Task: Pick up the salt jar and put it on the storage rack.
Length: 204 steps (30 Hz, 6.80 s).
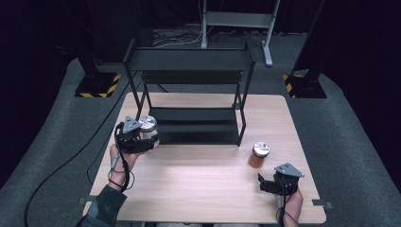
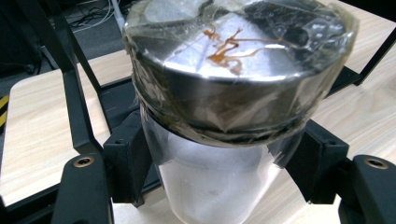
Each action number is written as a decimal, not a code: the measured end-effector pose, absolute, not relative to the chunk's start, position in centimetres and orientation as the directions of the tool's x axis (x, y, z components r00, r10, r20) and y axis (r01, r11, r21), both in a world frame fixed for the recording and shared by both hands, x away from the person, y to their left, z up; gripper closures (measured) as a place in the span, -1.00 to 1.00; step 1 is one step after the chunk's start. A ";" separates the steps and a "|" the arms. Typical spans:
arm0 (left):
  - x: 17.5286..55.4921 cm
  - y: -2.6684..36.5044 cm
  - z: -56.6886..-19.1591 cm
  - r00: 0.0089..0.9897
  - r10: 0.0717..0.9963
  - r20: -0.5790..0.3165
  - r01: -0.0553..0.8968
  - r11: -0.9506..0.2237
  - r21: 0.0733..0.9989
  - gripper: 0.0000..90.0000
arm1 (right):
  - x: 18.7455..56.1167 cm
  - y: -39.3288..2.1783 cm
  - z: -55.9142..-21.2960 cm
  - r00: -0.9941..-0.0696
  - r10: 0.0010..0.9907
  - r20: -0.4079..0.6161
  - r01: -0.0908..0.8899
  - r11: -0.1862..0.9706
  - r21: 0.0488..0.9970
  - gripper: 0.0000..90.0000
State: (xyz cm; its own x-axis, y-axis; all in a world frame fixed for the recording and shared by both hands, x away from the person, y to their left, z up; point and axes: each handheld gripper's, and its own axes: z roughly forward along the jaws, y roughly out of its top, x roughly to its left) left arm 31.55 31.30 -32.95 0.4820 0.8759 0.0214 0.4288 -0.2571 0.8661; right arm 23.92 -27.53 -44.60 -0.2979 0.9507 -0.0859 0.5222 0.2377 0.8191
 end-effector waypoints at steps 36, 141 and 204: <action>33.4 30.9 -30.6 0.488 0.872 0.030 0.411 -0.260 0.874 -0.32 | 23.9 -27.6 -44.6 -0.295 0.952 -0.084 0.521 0.234 0.821 -1.00; 37.0 28.1 -21.5 0.528 0.845 0.085 0.310 -0.285 0.907 -0.32 | 23.9 -27.6 -44.6 -0.295 0.952 -0.083 0.521 0.233 0.822 -1.00; 38.6 26.8 -16.3 0.548 0.833 0.078 0.267 -0.263 0.927 -0.32 | 23.9 -27.6 -44.6 -0.295 0.952 -0.080 0.520 0.230 0.822 -1.00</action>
State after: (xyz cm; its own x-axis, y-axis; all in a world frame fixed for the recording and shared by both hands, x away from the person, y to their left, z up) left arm 38.64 26.82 -16.28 0.5480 0.8328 0.0782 0.2670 -0.2628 0.9272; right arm 23.86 -27.60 -44.64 -0.2948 0.9522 -0.0803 0.5201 0.2304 0.8224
